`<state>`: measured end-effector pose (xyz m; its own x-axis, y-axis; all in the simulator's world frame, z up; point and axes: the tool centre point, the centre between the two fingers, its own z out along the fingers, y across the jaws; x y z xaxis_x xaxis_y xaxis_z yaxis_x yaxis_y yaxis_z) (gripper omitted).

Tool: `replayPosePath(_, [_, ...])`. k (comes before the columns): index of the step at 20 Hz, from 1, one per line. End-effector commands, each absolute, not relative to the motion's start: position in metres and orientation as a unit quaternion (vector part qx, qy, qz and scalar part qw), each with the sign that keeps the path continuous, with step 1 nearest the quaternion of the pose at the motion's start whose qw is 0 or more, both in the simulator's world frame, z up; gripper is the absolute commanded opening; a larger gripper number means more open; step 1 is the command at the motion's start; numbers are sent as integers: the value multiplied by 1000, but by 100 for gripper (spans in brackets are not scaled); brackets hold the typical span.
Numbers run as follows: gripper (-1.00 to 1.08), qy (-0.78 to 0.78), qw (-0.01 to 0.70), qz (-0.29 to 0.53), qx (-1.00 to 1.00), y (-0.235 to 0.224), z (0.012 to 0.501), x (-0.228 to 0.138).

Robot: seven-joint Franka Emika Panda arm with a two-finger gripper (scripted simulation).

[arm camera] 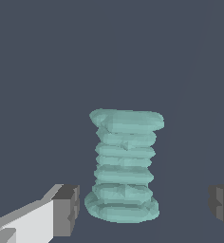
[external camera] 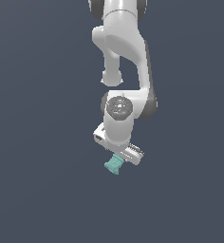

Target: Pick up the object and move it to a goal position.

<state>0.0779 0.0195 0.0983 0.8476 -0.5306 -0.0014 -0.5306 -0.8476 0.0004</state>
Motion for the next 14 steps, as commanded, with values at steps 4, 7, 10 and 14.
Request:
replayPosePath(4, [100,-300,0,0,954,23,91,84])
replayPosePath(7, [100,-305,0,0,952,23,90,85])
replayPosePath(10, [100,-303,0,0,953,23,90,84])
replayPosePath(14, [100,-303,0,0,953,24,80,84])
